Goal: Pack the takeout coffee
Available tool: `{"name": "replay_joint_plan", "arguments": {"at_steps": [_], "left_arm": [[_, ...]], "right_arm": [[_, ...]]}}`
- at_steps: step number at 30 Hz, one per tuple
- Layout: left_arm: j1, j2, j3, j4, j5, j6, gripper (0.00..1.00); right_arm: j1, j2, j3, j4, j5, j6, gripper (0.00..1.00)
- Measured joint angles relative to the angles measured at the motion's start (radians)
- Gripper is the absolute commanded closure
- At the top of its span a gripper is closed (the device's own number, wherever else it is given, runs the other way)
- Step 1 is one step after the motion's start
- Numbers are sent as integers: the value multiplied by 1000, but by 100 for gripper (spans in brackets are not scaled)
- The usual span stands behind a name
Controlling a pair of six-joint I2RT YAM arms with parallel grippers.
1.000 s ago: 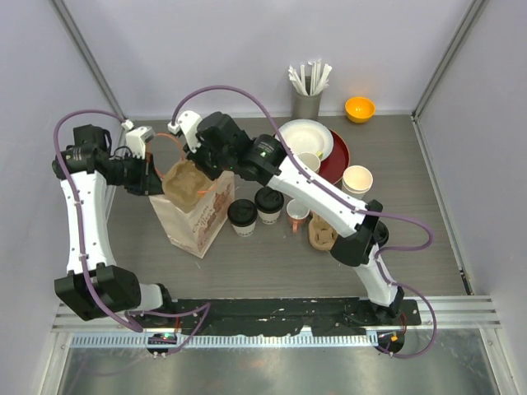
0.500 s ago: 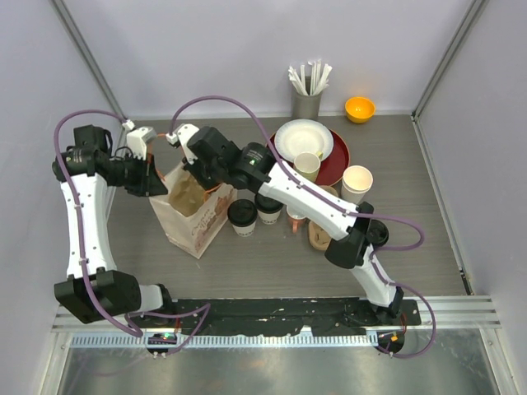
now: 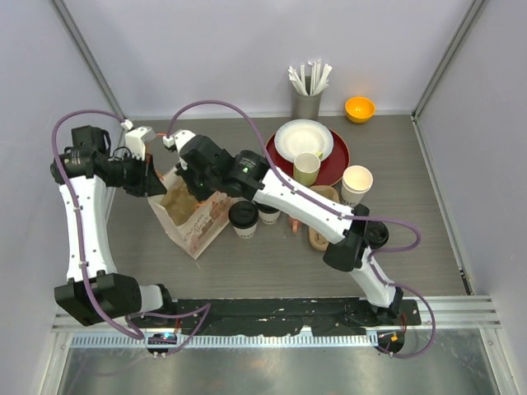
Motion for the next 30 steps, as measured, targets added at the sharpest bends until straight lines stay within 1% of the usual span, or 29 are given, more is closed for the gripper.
{"name": "replay_joint_plan", "arguments": {"at_steps": [6, 11, 18, 20, 25, 27, 30], "left_arm": [[0, -8, 0, 6, 0, 23, 100], [0, -9, 0, 10, 2, 32, 100], [-3, -9, 0, 6, 21, 45, 100], [-5, -9, -1, -7, 22, 47, 100], [-6, -14, -14, -31, 16, 48, 100], [-6, -20, -18, -34, 16, 48, 100], [-6, -34, -18, -31, 14, 49, 100]], "right_arm": [[-55, 10, 0, 19, -61, 33, 99], [-94, 69, 0, 18, -66, 45, 99], [-86, 174, 1, 9, -56, 42, 99], [-74, 174, -20, 16, -39, 31, 99], [-45, 83, -234, 171, 9, 1, 99], [-42, 68, -263, 197, 16, -3, 99], [-40, 74, -246, 201, 22, -10, 99]]}}
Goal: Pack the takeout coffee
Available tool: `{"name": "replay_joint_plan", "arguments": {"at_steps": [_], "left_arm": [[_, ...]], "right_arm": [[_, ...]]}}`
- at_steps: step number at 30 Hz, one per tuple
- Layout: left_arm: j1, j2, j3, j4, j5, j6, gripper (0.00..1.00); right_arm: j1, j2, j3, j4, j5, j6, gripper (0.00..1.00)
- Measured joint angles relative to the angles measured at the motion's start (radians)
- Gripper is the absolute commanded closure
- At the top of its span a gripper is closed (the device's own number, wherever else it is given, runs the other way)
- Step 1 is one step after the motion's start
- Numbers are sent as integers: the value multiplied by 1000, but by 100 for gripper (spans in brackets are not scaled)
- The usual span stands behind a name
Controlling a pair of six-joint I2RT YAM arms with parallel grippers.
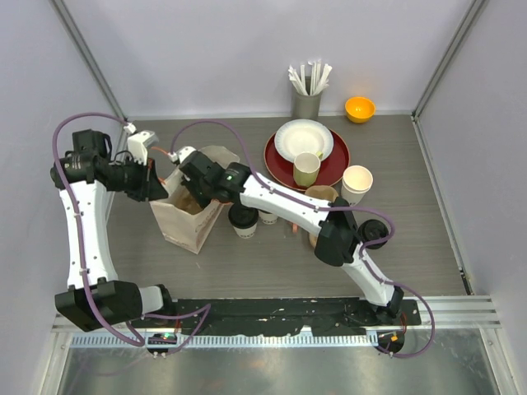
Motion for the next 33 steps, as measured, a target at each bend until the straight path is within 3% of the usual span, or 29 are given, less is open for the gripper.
{"name": "replay_joint_plan", "arguments": {"at_steps": [5, 24, 29, 33], "left_arm": [[0, -7, -13, 10, -8, -2, 100], [0, 13, -56, 23, -36, -12, 100], [0, 18, -59, 23, -34, -19, 100], [1, 18, -59, 23, -37, -23, 100]], "right_arm": [[6, 72, 116, -56, 9, 1, 99], [21, 182, 181, -43, 25, 22, 99], [22, 184, 181, -44, 18, 19, 78], [21, 183, 181, -46, 13, 14, 68]]}}
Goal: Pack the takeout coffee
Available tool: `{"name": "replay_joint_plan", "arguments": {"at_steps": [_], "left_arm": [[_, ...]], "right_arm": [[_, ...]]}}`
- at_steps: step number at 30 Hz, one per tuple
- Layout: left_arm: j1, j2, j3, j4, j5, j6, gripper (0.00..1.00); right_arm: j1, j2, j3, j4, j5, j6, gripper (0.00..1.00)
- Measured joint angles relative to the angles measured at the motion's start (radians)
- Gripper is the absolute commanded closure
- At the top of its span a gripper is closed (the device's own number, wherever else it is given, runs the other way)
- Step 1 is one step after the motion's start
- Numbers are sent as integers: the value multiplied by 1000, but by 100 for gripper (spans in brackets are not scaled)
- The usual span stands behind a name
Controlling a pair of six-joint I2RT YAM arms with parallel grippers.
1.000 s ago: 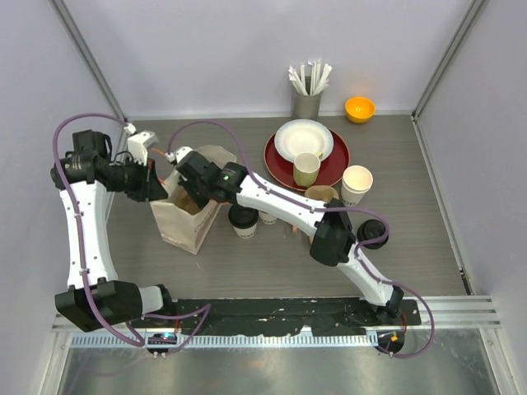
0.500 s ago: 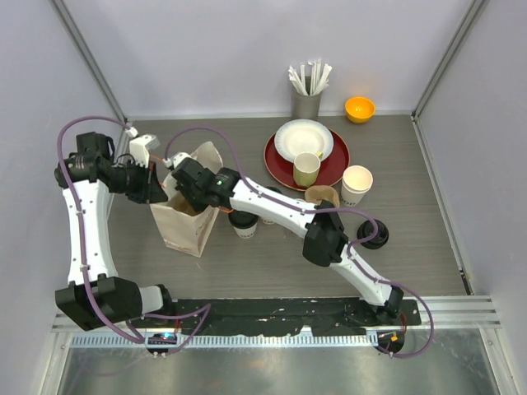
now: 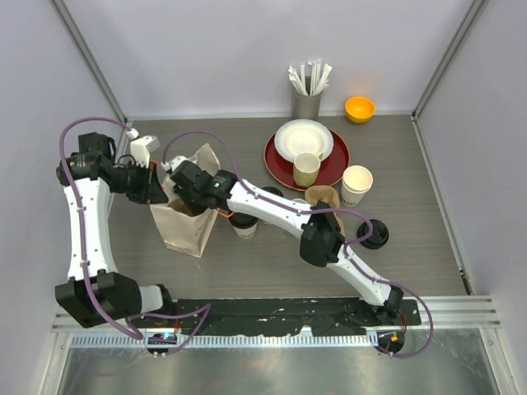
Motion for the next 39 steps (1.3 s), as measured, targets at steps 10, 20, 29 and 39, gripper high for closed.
{"name": "replay_joint_plan", "arguments": {"at_steps": [10, 20, 29, 39], "left_arm": [[0, 0, 0, -9, 21, 2, 100], [0, 8, 12, -2, 26, 2, 100], [-1, 34, 28, 5, 21, 0, 100], [-2, 41, 40, 3, 5, -3, 100]], "right_arm": [[-2, -96, -135, 42, -2, -29, 43], [2, -145, -182, 68, 5, -79, 36], [17, -225, -211, 114, 2, -128, 34], [19, -277, -254, 163, 5, -156, 34]]}}
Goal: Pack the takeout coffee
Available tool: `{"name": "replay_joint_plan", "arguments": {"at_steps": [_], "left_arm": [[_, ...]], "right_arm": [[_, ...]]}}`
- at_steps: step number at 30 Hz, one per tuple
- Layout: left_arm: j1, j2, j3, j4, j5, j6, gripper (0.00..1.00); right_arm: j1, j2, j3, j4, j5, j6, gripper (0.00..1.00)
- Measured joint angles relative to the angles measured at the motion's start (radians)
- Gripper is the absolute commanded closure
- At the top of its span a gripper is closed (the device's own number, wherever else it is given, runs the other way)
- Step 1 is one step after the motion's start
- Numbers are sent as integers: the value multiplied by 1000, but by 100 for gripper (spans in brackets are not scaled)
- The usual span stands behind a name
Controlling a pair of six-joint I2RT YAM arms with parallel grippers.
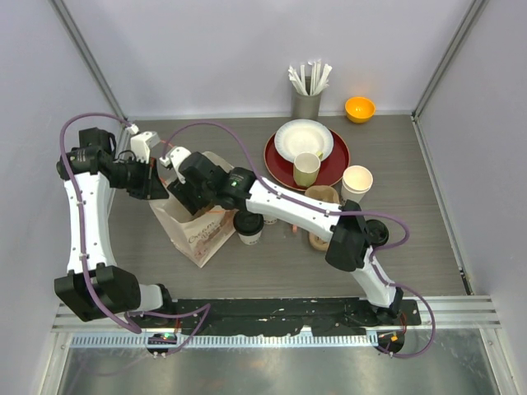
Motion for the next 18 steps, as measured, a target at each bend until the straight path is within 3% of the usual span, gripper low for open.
{"name": "replay_joint_plan", "arguments": {"at_steps": [18], "left_arm": [[-1, 3, 0, -1, -31, -18, 100]], "right_arm": [[0, -86, -37, 58, -16, -32, 33]]}}
